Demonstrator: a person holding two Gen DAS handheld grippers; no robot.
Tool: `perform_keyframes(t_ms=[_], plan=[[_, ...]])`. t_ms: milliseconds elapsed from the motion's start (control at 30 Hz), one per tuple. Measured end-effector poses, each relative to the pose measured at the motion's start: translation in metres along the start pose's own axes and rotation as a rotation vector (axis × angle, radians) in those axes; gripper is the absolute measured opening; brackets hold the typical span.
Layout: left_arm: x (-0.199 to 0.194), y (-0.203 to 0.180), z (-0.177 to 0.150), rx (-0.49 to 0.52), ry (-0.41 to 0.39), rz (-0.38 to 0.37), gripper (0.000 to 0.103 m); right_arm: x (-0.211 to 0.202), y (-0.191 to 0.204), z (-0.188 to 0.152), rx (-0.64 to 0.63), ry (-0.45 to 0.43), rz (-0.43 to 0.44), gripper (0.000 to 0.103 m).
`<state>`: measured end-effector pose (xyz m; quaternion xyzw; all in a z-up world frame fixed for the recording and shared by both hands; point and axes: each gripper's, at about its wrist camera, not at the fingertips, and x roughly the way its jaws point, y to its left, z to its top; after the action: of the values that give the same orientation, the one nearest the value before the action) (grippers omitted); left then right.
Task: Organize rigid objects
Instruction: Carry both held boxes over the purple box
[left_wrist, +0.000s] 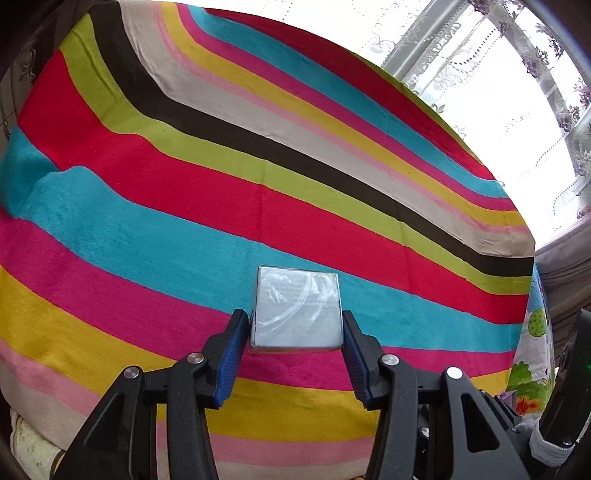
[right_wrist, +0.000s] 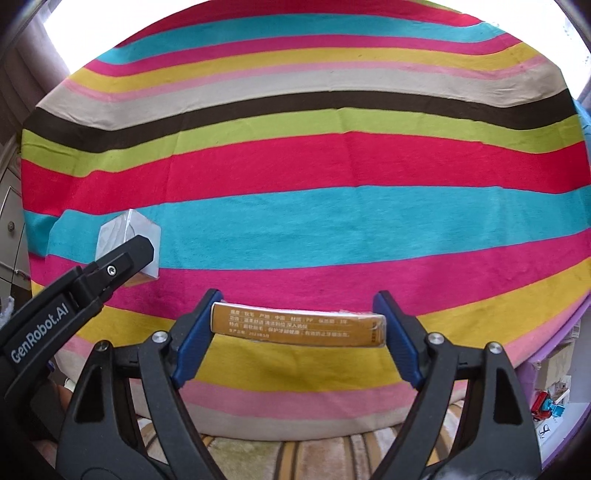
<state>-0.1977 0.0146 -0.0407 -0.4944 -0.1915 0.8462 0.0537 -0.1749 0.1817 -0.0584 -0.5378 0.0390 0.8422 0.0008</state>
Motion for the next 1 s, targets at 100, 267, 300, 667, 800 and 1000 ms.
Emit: perform_keyframes(t_ms=[100, 267, 300, 667, 800, 1000], plan=[[-0.007, -0.013, -0.006, 0.023, -0.001, -0.012, 0.051, -0.019, -0.008, -0.003, 0.002, -0.042, -0.011, 0.085], [-0.015, -0.043, -0.016, 0.081, 0.006, -0.037, 0.051, -0.043, -0.04, -0.009, 0.024, -0.088, -0.017, 0.085], [-0.016, -0.05, -0.019, 0.094, 0.011, -0.044, 0.051, -0.046, -0.044, -0.011, 0.032, -0.095, -0.018, 0.085], [-0.029, -0.135, -0.068, 0.275, 0.075, -0.136, 0.051, -0.089, -0.115, -0.051, 0.14, -0.133, -0.019, 0.085], [-0.033, -0.165, -0.088, 0.342, 0.107, -0.174, 0.051, -0.107, -0.151, -0.069, 0.188, -0.146, -0.03, 0.085], [-0.036, -0.214, -0.125, 0.461, 0.16, -0.231, 0.051, -0.135, -0.209, -0.1, 0.28, -0.167, -0.065, 0.085]])
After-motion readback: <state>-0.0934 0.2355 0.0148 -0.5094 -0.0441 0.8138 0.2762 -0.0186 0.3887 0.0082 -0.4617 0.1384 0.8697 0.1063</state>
